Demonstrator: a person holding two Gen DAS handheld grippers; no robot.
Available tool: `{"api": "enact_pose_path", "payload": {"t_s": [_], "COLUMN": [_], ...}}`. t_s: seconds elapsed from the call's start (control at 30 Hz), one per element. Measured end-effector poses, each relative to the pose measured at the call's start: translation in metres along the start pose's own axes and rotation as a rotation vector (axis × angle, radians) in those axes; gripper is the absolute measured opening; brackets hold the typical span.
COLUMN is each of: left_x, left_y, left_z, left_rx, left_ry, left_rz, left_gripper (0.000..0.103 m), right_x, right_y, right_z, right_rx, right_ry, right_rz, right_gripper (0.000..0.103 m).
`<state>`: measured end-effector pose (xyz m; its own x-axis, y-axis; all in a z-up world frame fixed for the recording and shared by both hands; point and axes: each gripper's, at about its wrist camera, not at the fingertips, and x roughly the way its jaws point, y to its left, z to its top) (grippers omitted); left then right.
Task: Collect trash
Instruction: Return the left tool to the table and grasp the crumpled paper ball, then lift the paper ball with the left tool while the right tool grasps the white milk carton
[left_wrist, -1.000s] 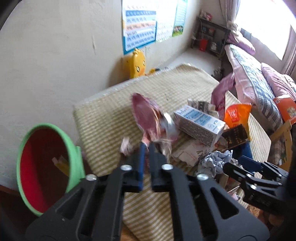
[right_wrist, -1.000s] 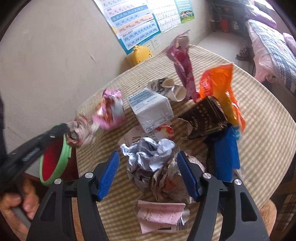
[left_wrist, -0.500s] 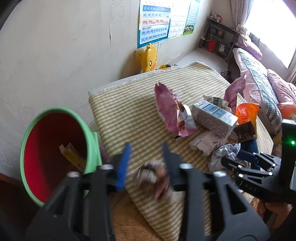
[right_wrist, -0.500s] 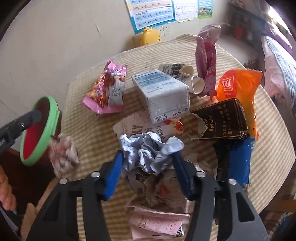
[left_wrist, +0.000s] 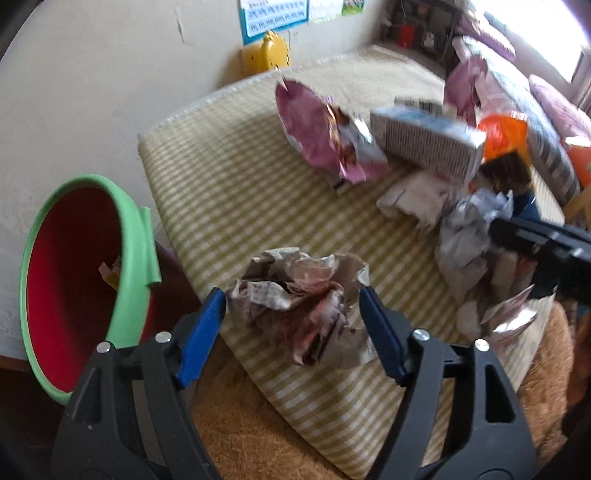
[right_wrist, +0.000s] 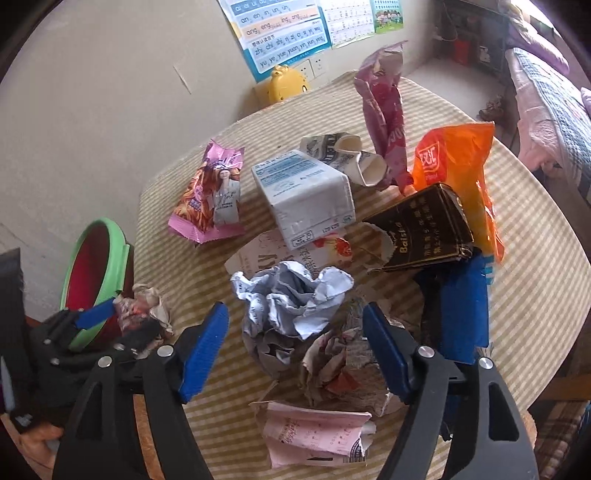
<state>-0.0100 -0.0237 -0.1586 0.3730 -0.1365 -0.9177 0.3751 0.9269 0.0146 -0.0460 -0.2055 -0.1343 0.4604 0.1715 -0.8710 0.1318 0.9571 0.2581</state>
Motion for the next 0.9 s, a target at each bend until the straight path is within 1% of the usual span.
{"api": "enact_pose_path", "payload": {"t_s": [0.07,0.13,0.2,0.23,0.3,0.33,0.37,0.47,0.53,0.57,0.6,0.67,0.73,0.8,0.83,0.9], "left_x": [0.007,0.009,0.010,0.009,0.005,0.002,-0.003,-0.027,-0.048,-0.058,-0.063,-0.080,-0.088,-0.092,-0.093,-0.093], "left_y": [-0.001,0.001,0.002,0.004,0.008,0.011,0.014,0.023,0.031,0.035,0.036,0.043,0.048,0.053,0.055,0.058], "left_z": [-0.001,0.000,0.000,0.000,0.000,0.002,0.002,0.007,0.012,0.015,0.018,0.021,0.022,0.022,0.022,0.019], "left_rx": [0.002,-0.004,-0.008,-0.015,-0.034,-0.045,-0.061,-0.108,-0.136,-0.149,-0.156,-0.173,-0.188,-0.204,-0.212,-0.215], "left_ry": [0.010,0.008,0.004,-0.002,-0.013,-0.021,-0.034,-0.112,-0.175,-0.208,-0.228,-0.280,-0.305,-0.314,-0.314,-0.309], "left_rz": [0.001,0.000,0.008,0.007,-0.007,-0.012,-0.014,-0.003,0.011,0.020,0.026,0.049,0.060,0.061,0.062,0.064], "left_gripper": [0.072,0.067,0.046,0.044,0.032,0.030,0.029,0.029,0.029,0.029,0.029,0.029,0.029,0.029,0.029,0.029], "right_x": [0.000,-0.002,-0.006,-0.007,-0.009,-0.010,-0.010,-0.006,-0.001,0.002,0.003,-0.001,-0.010,-0.014,-0.010,0.003], "right_y": [0.001,0.003,0.001,-0.001,-0.005,-0.006,-0.009,-0.012,-0.011,-0.008,-0.006,-0.005,-0.003,0.006,0.010,0.014], "right_z": [0.000,0.000,0.001,0.000,0.001,0.001,0.002,0.003,0.004,0.004,0.006,0.012,0.024,0.042,0.051,0.061], "right_rx": [-0.006,-0.007,0.008,0.014,0.026,0.030,0.035,0.035,0.020,0.007,-0.002,0.009,0.023,-0.020,-0.052,-0.087], "right_ry": [0.001,-0.004,-0.013,-0.016,-0.018,-0.018,-0.018,0.004,0.025,0.032,0.034,0.001,-0.046,-0.081,-0.085,-0.060], "right_rz": [-0.006,-0.010,-0.001,0.001,0.002,0.000,-0.003,-0.013,-0.021,-0.029,-0.035,-0.034,-0.018,-0.029,-0.052,-0.093], "right_gripper": [0.072,0.073,0.075,0.076,0.076,0.076,0.076,0.077,0.081,0.081,0.081,0.081,0.081,0.081,0.081,0.081]}}
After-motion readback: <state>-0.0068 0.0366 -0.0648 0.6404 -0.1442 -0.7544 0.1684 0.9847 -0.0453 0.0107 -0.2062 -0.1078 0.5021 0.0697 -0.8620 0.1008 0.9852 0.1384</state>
